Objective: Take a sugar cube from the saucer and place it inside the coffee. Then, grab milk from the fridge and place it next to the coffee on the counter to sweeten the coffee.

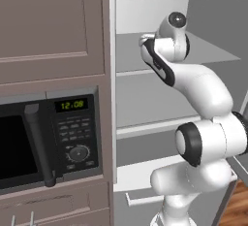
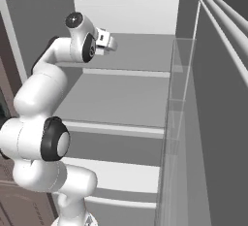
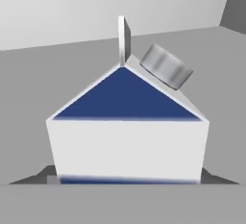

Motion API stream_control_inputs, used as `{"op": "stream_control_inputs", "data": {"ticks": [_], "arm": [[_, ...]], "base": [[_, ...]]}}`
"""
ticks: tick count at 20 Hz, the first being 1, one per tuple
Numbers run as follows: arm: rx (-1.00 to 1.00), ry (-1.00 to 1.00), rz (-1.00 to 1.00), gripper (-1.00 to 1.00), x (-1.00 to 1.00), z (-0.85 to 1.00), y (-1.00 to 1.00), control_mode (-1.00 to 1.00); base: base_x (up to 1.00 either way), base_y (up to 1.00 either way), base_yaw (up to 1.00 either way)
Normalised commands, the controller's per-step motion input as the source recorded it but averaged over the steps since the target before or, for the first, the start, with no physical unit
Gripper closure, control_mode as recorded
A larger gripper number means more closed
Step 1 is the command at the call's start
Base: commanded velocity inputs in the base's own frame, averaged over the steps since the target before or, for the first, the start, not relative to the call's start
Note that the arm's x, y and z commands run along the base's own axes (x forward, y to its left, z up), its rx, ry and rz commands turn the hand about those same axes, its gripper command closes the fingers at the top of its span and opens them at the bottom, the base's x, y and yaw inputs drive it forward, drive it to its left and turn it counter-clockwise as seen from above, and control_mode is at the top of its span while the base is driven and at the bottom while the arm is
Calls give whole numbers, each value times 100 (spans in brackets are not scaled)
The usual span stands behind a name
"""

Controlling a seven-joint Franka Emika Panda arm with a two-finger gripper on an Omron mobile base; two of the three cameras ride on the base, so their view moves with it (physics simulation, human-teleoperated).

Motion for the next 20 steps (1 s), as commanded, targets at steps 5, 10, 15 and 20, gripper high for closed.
{"op": "stream_control_inputs", "data": {"ticks": [5, 10, 15, 20], "arm": [[0, 0, 0, 100, 4, -1, 0, -100], [1, 0, 0, 100, -62, 0, 0, -100], [6, -2, 0, 100, -100, 7, 0, -100], [9, -6, 0, 100, -100, 18, 0, -100]], "base": [[0, 0, 0], [0, 0, 0], [0, 0, 0], [0, 0, 0]]}}
